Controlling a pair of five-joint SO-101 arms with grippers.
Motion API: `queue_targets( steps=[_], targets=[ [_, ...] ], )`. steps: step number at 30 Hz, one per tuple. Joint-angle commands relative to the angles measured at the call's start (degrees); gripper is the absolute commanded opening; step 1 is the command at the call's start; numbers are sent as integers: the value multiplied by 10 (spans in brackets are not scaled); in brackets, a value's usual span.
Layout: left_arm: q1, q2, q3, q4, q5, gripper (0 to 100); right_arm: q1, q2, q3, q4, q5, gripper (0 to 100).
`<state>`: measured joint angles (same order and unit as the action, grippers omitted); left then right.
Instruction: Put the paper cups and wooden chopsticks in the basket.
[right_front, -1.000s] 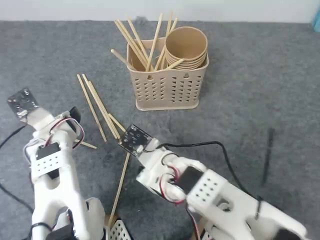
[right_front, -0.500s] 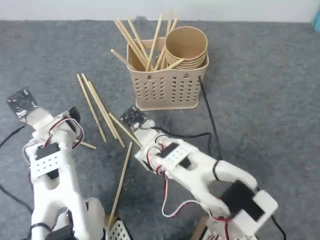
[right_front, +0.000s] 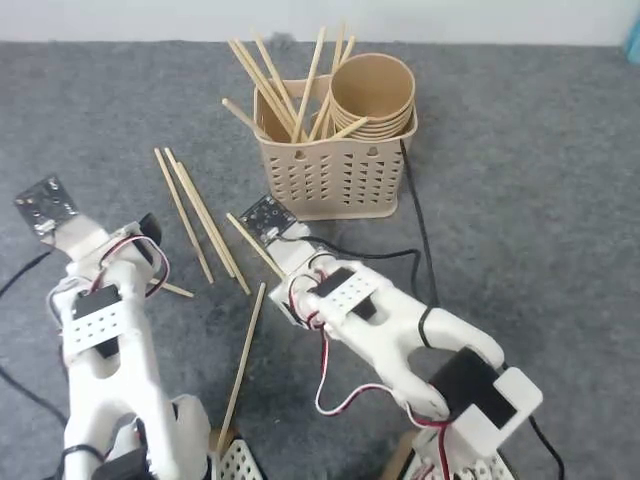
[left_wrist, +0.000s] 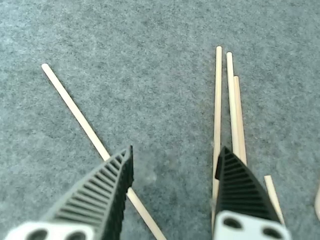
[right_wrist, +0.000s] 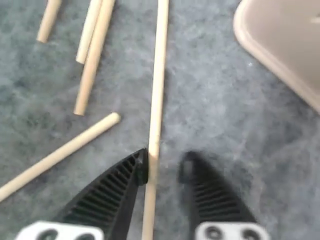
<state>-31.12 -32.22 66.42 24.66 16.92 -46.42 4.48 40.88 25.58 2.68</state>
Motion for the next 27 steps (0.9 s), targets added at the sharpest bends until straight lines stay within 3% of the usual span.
queue_targets(
  steps=[1,14,27],
  targets=[
    [4,-10,-3,-13,-3,250,-12,-4,-22,48,4,3],
    [4,-10,-4,-15,-4,250,-82,-335,-18,301,2,8],
    [3,-10,-4,-15,-4,250,-80,-662,26,487,1,8]
  ],
)
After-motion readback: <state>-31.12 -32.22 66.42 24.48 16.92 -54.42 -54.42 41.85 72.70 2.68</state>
